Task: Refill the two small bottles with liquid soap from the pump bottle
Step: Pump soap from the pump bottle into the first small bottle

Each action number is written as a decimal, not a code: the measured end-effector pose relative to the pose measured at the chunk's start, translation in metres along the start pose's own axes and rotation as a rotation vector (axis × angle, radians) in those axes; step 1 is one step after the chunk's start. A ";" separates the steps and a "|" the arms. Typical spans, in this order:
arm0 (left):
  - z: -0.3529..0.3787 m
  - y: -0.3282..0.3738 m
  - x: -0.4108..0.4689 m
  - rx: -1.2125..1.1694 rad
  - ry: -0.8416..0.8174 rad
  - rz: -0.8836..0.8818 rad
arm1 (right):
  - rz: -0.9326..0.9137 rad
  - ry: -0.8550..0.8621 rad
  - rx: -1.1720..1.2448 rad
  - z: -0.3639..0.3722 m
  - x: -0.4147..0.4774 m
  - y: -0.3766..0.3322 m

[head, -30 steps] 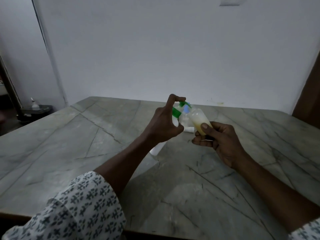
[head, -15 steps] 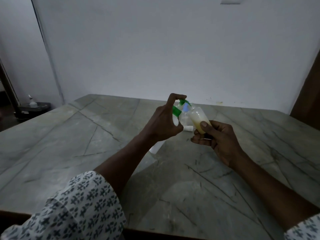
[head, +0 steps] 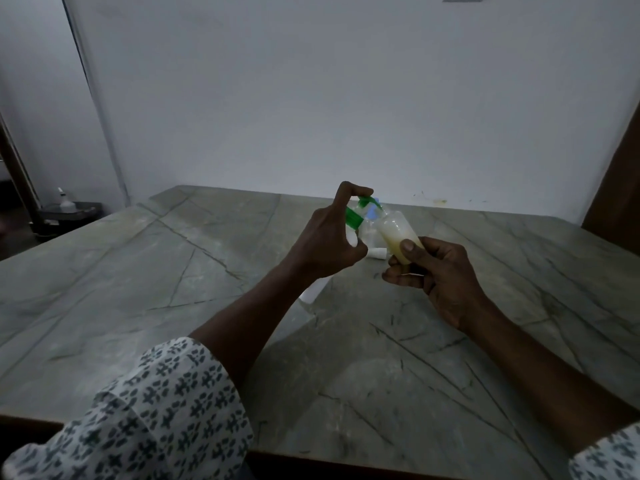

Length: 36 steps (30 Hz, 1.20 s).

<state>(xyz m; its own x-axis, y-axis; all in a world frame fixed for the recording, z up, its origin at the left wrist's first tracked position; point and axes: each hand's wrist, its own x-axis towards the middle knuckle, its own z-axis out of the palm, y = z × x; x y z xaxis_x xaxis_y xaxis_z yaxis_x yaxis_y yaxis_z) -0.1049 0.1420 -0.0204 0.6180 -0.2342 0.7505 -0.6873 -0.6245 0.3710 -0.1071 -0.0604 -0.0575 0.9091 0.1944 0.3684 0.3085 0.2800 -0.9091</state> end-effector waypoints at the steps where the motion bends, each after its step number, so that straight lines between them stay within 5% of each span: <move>1: 0.000 -0.001 0.000 0.000 -0.004 0.005 | -0.001 0.004 0.005 0.000 0.000 0.000; 27: -0.004 -0.007 -0.004 -0.089 -0.009 -0.001 | -0.001 -0.014 -0.002 0.008 -0.002 -0.009; 36: -0.015 0.006 0.004 -0.494 0.042 -0.399 | -0.021 -0.016 -0.073 0.027 0.000 -0.023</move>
<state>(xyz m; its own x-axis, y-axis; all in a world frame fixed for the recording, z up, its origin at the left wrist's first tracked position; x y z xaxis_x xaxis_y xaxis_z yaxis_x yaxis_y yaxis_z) -0.1124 0.1486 -0.0074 0.8540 -0.0190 0.5199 -0.5089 -0.2375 0.8274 -0.1218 -0.0416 -0.0319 0.8978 0.2045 0.3900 0.3474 0.2154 -0.9127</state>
